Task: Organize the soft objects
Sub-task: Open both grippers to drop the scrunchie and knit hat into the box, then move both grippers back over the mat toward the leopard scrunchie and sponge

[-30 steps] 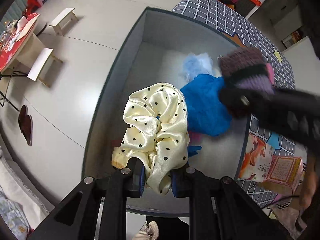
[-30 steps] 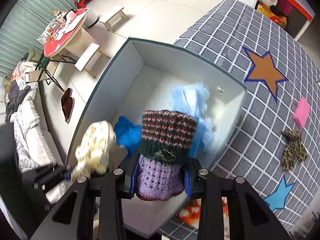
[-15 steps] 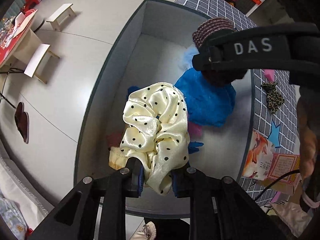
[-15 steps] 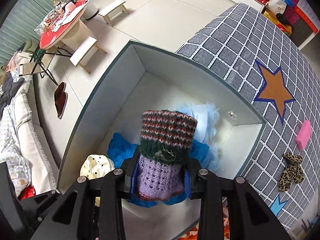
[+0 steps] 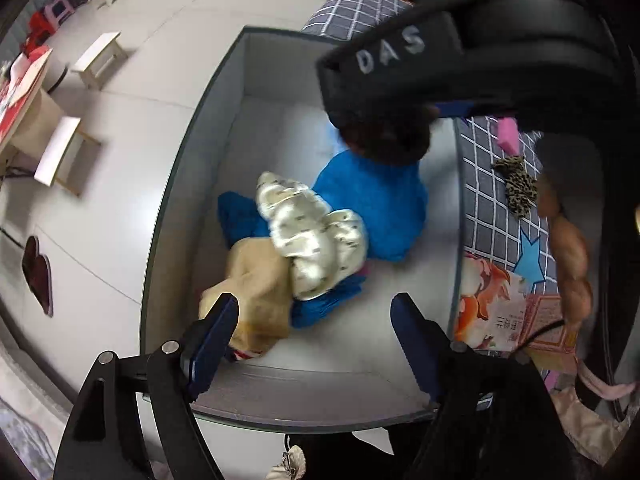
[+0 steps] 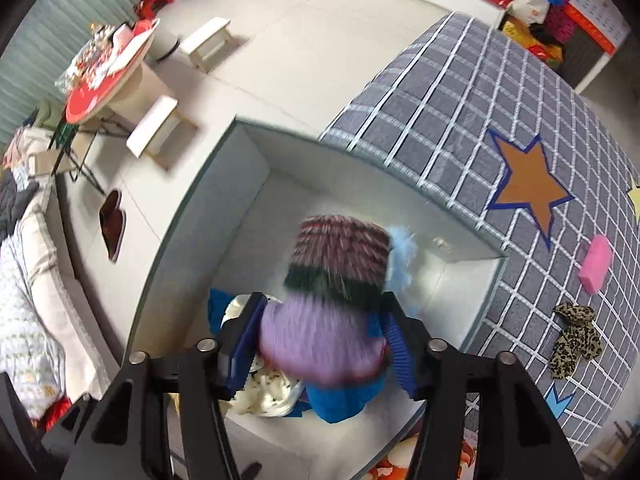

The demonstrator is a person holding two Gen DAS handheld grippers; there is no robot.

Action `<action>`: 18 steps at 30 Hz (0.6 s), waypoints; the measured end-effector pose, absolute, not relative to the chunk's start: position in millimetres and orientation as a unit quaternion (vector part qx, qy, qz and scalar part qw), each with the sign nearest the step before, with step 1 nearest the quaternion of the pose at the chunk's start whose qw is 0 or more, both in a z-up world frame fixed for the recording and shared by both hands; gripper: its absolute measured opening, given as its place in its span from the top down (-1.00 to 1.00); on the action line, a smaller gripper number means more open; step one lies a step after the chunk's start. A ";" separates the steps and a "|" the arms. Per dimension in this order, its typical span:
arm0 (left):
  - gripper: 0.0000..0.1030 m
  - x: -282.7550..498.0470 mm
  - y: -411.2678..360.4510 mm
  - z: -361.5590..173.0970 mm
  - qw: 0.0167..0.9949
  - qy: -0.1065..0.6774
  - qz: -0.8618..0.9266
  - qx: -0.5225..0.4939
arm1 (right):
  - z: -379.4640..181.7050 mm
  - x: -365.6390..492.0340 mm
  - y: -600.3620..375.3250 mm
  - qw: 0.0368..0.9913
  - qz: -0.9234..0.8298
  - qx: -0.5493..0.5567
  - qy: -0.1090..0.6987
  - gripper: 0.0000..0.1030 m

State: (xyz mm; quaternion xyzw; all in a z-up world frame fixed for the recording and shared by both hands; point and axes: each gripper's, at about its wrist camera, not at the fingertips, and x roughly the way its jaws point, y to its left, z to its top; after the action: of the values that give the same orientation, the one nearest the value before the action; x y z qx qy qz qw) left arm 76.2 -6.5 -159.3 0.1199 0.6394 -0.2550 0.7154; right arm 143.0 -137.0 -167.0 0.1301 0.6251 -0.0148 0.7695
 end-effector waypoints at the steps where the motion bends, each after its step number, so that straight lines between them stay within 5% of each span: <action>1: -0.58 75.7 -7.8 -158.2 0.717 0.637 -0.254 0.124 | -165.1 142.4 -138.3 0.772 -0.015 0.132 0.622 -0.14; 7: -0.58 73.0 -9.5 -157.6 0.717 0.639 -0.252 0.122 | -158.9 139.7 -142.8 0.765 -0.003 0.153 0.626 -0.20; 9: -0.58 73.7 -8.7 -156.0 0.718 0.638 -0.251 0.121 | -153.7 136.5 -144.3 0.770 -0.004 0.161 0.618 -0.77; 18: -0.58 65.6 -13.5 -147.7 0.719 0.637 -0.256 0.111 | -140.1 119.3 -160.1 0.772 -0.013 0.189 0.607 -0.77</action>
State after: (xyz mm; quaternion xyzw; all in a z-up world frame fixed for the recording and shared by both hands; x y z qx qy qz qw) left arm 65.6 -13.5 -147.7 0.1113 0.6367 -0.2563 0.7187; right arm 119.3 -160.1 -140.1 0.1891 0.6067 -0.0134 0.7720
